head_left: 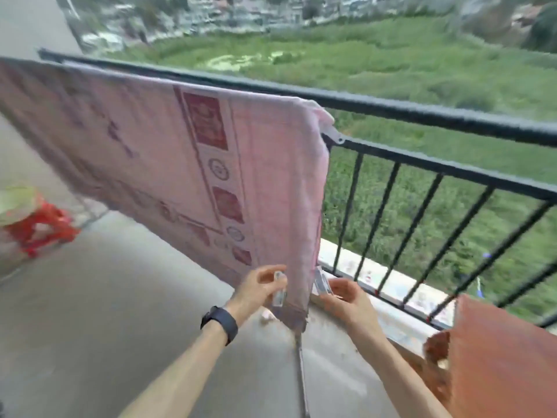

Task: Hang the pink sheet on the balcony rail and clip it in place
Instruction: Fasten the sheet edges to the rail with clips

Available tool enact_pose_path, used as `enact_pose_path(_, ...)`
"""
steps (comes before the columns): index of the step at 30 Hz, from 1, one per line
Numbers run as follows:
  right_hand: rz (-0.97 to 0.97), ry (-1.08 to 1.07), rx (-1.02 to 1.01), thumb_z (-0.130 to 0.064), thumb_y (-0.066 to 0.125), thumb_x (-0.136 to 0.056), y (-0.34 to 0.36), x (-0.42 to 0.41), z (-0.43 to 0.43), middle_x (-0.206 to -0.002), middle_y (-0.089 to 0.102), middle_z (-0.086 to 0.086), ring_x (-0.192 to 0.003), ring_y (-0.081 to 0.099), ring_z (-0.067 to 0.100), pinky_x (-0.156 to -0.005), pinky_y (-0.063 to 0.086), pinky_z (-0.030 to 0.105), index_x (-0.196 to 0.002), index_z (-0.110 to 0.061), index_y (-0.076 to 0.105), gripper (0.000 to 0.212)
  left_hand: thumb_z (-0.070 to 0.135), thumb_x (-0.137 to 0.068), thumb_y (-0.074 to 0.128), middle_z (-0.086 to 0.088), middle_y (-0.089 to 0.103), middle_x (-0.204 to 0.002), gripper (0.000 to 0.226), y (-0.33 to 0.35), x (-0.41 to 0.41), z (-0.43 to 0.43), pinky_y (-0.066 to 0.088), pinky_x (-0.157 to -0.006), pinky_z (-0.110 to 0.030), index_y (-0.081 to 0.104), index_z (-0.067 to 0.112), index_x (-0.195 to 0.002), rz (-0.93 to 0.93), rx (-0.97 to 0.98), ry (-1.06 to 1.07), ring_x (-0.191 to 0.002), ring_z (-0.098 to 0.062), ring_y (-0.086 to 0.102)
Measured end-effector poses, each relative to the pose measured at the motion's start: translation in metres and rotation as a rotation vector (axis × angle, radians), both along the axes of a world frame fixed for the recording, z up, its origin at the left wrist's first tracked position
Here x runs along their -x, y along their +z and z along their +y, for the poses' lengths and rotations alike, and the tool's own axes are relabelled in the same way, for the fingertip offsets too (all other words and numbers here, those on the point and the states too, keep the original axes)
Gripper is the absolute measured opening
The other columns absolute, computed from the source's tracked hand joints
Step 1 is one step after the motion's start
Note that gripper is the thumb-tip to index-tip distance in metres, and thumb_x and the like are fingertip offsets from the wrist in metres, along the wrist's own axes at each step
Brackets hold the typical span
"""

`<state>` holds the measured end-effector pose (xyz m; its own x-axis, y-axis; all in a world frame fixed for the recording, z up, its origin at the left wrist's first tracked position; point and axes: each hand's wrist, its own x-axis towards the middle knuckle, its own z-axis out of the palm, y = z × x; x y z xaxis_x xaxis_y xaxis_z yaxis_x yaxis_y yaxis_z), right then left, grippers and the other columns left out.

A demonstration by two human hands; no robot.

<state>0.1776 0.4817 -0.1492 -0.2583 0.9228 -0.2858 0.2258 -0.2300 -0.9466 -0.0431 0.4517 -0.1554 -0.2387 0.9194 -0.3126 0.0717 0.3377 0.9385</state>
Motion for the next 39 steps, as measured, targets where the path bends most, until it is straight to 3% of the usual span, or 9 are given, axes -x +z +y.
enact_pose_path(5, 0.072, 0.261, -0.061, -0.026, 0.080, -0.069, 0.034, 0.105, 0.007, -0.098, 0.075, -0.001, -0.092, 0.072, 0.015, -0.082, 0.057, 0.037, -0.100, -0.026, 0.065, 0.035, 0.036, -0.070, 0.083, 0.000, 0.072, -0.089, 0.026, 0.023, 0.096, -0.063, 0.056, -0.080, -0.046, 0.076, 0.027, -0.092, -0.001, -0.030, 0.401, -0.089, -0.028, 0.069)
enact_pose_path(11, 0.119, 0.598, -0.126, -0.005, 0.070, -0.082, 0.074, 0.239, -0.001, -0.106, 0.071, -0.003, -0.089, 0.070, 0.019, -0.083, 0.058, 0.034, -0.112, -0.030, 0.065, 0.040, 0.014, -0.087, 0.071, 0.001, 0.069, -0.080, 0.019, 0.069, 0.208, -0.119, 0.048, -0.069, -0.029, 0.068, 0.013, -0.105, 0.056, -0.093, 0.670, -0.073, -0.020, 0.065)
enact_pose_path(15, 0.121, 0.712, -0.192, -0.004, 0.067, -0.081, 0.097, 0.347, -0.005, -0.098, 0.071, -0.001, -0.076, 0.065, 0.017, -0.075, 0.056, 0.030, -0.105, -0.031, 0.066, 0.036, 0.020, -0.083, 0.075, -0.009, 0.072, -0.097, 0.027, 0.093, 0.303, -0.140, 0.048, -0.062, -0.024, 0.067, 0.015, -0.108, 0.120, -0.147, 0.782, -0.078, -0.022, 0.067)
enact_pose_path(18, 0.123, 0.757, -0.263, -0.012, 0.066, -0.082, 0.112, 0.430, -0.004, -0.090, 0.073, -0.006, -0.084, 0.070, 0.021, -0.085, 0.058, 0.042, -0.102, -0.033, 0.067, 0.029, 0.015, -0.088, 0.070, -0.012, 0.070, -0.108, 0.029, 0.105, 0.381, -0.144, 0.050, -0.065, -0.024, 0.063, 0.012, -0.117, 0.123, -0.190, 0.815, -0.084, -0.027, 0.070)
enact_pose_path(22, 0.109, 0.773, -0.373, -0.017, 0.064, -0.086, 0.135, 0.538, 0.002, -0.089, 0.074, -0.008, -0.085, 0.071, 0.014, -0.087, 0.056, 0.048, -0.102, -0.035, 0.065, 0.024, 0.034, -0.070, 0.061, -0.009, 0.067, -0.107, 0.053, 0.132, 0.479, -0.144, 0.045, -0.059, -0.027, 0.059, 0.015, -0.119, 0.140, -0.206, 0.841, -0.072, -0.020, 0.071)
enact_pose_path(27, 0.058, 0.817, -0.511, -0.024, 0.064, -0.090, 0.168, 0.657, 0.014, -0.093, 0.072, -0.015, -0.084, 0.068, 0.005, -0.076, 0.057, 0.028, -0.107, -0.038, 0.062, 0.022, 0.035, -0.068, 0.057, -0.006, 0.065, -0.110, 0.052, 0.164, 0.591, -0.139, 0.045, -0.055, -0.024, 0.061, 0.019, -0.116, 0.206, -0.189, 0.874, -0.066, -0.017, 0.065)
enact_pose_path(30, 0.025, 0.836, -0.630, -0.033, 0.064, -0.091, 0.183, 0.723, 0.026, -0.098, 0.069, -0.017, -0.080, 0.063, -0.004, -0.062, 0.051, 0.013, -0.110, -0.036, 0.061, 0.019, 0.027, -0.086, 0.063, -0.008, 0.064, -0.115, 0.034, 0.168, 0.660, -0.127, 0.046, -0.058, -0.023, 0.059, 0.019, -0.119, 0.279, -0.208, 0.849, -0.074, -0.017, 0.065)
enact_pose_path(35, 0.030, 0.801, -0.774, -0.038, 0.062, -0.087, 0.187, 0.843, 0.062, -0.092, 0.068, -0.011, -0.078, 0.065, 0.005, -0.068, 0.054, 0.027, -0.095, -0.040, 0.061, 0.008, 0.021, -0.093, 0.066, 0.008, 0.064, -0.108, 0.027, 0.168, 0.774, -0.100, 0.046, -0.080, -0.014, 0.061, 0.018, -0.118, 0.465, -0.214, 0.802, -0.099, -0.003, 0.059)
enact_pose_path(39, 0.075, 0.821, -0.778, -0.035, 0.060, -0.090, 0.183, 0.950, 0.097, -0.095, 0.068, -0.015, -0.081, 0.064, 0.004, -0.069, 0.054, 0.026, -0.108, -0.035, 0.059, 0.018, 0.016, -0.090, 0.069, 0.000, 0.068, -0.109, 0.027, 0.170, 0.874, -0.069, 0.053, -0.087, -0.028, 0.062, 0.013, -0.116, 0.418, -0.256, 0.839, -0.100, -0.010, 0.065)
